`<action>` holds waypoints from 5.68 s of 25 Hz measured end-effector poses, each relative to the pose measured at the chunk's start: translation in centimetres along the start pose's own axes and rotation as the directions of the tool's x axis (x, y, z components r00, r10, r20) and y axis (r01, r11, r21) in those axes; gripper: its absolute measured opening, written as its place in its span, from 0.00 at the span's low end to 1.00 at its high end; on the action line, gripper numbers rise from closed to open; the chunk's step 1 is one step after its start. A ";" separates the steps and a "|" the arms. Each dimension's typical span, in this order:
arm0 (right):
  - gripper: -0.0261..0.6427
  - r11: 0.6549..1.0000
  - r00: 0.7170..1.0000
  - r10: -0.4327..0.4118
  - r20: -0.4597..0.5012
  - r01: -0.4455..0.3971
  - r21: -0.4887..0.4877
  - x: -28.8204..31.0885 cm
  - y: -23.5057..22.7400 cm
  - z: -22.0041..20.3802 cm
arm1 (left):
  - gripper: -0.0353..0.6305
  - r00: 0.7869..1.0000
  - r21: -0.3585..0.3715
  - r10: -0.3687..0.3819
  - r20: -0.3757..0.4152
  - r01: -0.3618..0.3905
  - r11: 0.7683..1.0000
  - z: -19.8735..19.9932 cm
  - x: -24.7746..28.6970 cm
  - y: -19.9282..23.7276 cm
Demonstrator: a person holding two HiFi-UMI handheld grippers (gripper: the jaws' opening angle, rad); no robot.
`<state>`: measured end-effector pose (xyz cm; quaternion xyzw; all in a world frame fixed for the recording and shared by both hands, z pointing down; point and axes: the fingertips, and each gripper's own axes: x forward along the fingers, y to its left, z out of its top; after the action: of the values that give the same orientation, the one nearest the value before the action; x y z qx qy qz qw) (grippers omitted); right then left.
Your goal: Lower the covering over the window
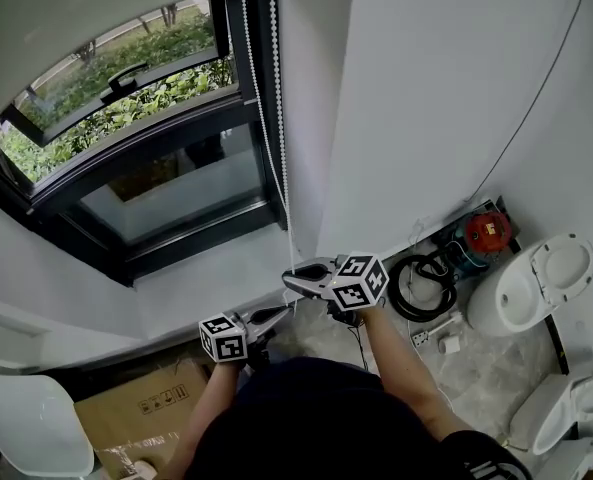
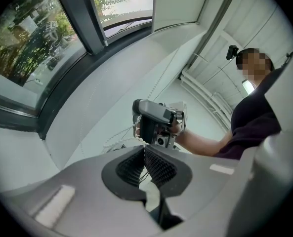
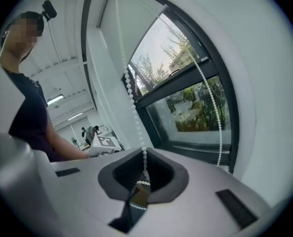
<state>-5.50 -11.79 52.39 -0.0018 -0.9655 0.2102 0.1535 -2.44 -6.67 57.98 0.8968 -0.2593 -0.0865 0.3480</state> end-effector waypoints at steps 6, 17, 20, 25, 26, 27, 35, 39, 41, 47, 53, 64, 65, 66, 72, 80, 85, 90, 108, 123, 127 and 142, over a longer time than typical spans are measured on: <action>0.07 1.000 1.000 0.012 0.016 -0.012 0.012 0.0 0.4 -0.1 | 0.07 0.998 0.022 0.060 -0.002 -0.060 0.998 0.7 -0.8 0.8; 0.07 1.000 1.000 0.016 0.015 -0.016 0.007 -0.5 0.7 -0.4 | 0.07 0.984 0.292 0.099 0.149 -0.139 0.946 12.0 -3.6 -3.4; 0.07 1.000 1.000 0.020 0.015 -0.020 0.007 -0.5 1.0 -0.4 | 0.07 0.980 0.405 0.071 0.187 -0.142 0.903 15.8 -3.8 -6.4; 0.07 1.000 0.999 0.027 0.019 -0.027 0.007 -0.5 1.4 -0.5 | 0.16 0.990 0.539 0.081 0.119 -0.133 0.832 18.0 -2.9 -9.9; 0.07 1.000 0.999 0.028 0.021 -0.028 0.008 -0.5 1.5 -0.5 | 0.22 0.992 0.566 0.095 0.085 -0.127 0.815 17.8 -2.5 -10.3; 0.07 1.000 0.999 0.029 0.023 -0.029 0.009 -0.5 1.6 -0.5 | 0.24 0.992 0.589 0.115 0.059 -0.128 0.798 17.6 -2.1 -10.4; 0.07 1.000 0.999 0.026 0.028 -0.027 0.012 -0.6 1.8 -0.7 | 0.33 0.943 0.675 0.333 0.024 -0.261 0.690 18.2 -2.6 -8.0; 0.07 1.000 0.999 0.028 0.038 -0.028 0.013 -0.7 1.8 -0.7 | 0.33 0.918 0.713 0.392 0.056 -0.311 0.628 18.5 -2.7 -8.1; 0.07 0.999 0.999 0.031 0.037 -0.031 0.010 -0.6 1.9 -0.7 | 0.33 0.893 0.727 0.443 0.074 -0.353 0.589 18.6 -3.1 -7.6; 0.07 1.000 1.000 0.018 0.023 -0.018 0.003 -0.8 1.6 -0.8 | 0.42 0.864 0.734 0.480 0.153 -0.425 0.530 20.5 -4.2 -7.6; 0.07 1.000 0.999 0.026 0.019 -0.026 -0.003 -0.4 2.0 -0.8 | 0.42 0.953 0.628 0.245 0.175 -0.300 0.718 21.2 -1.6 -11.3; 0.07 0.999 0.999 0.030 0.016 -0.030 -0.015 -0.4 2.4 -1.1 | 0.27 0.990 0.527 0.003 0.139 -0.076 0.846 25.3 3.3 -14.0; 0.06 0.999 0.999 0.031 0.011 -0.030 -0.019 -0.4 2.5 -1.3 | 0.22 0.989 0.504 -0.025 0.144 -0.052 0.862 25.7 3.4 -14.4; 0.06 0.999 0.999 0.032 0.008 -0.031 -0.021 -0.3 2.6 -1.4 | 0.20 0.988 0.487 -0.046 0.148 -0.033 0.873 26.0 3.4 -14.7; 0.06 0.998 0.999 0.050 0.018 -0.049 -0.025 -0.4 3.0 -1.5 | 0.08 0.988 0.467 -0.058 0.146 -0.017 0.884 26.3 3.3 -14.9; 0.06 0.999 0.987 -0.005 -0.162 -0.003 -0.051 0.4 2.2 -5.8 | 0.07 0.999 0.428 -0.004 0.041 -0.013 0.904 22.8 3.5 -12.5; 0.06 1.000 0.973 -0.002 -0.231 -0.003 -0.019 0.8 1.9 -8.5 | 0.07 0.999 0.320 -0.039 0.025 0.029 0.947 20.4 3.2 -11.0; 0.06 1.000 0.965 0.003 -0.262 0.000 0.013 1.1 1.6 -10.1 | 0.07 0.998 0.244 -0.066 0.004 0.063 0.968 18.4 3.4 -10.4; 0.06 0.998 0.971 -0.013 -0.237 0.029 0.062 2.9 -0.4 -8.5 | 0.07 0.992 0.123 -0.127 -0.026 0.129 0.984 12.7 2.8 -5.6; 0.06 0.987 0.971 -0.152 -0.186 0.158 0.021 2.6 -1.5 -7.2 | 0.07 0.988 0.217 -0.148 0.047 0.134 0.967 14.1 0.8 -3.9; 0.08 0.970 0.953 -0.240 -0.183 0.245 0.006 1.6 -2.2 -7.5 | 0.07 0.984 0.231 -0.168 0.059 0.150 0.961 14.2 -0.1 -3.8; 0.43 0.869 0.879 -0.433 0.203 0.466 -0.167 -6.2 -0.1 6.6 | 0.07 0.979 0.226 -0.201 0.041 0.187 0.956 14.2 -0.1 -3.5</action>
<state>-1.55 -14.99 44.92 0.2240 -0.9650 0.0645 0.1199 -5.90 -12.65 45.07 0.9478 -0.1889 -0.1192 0.2275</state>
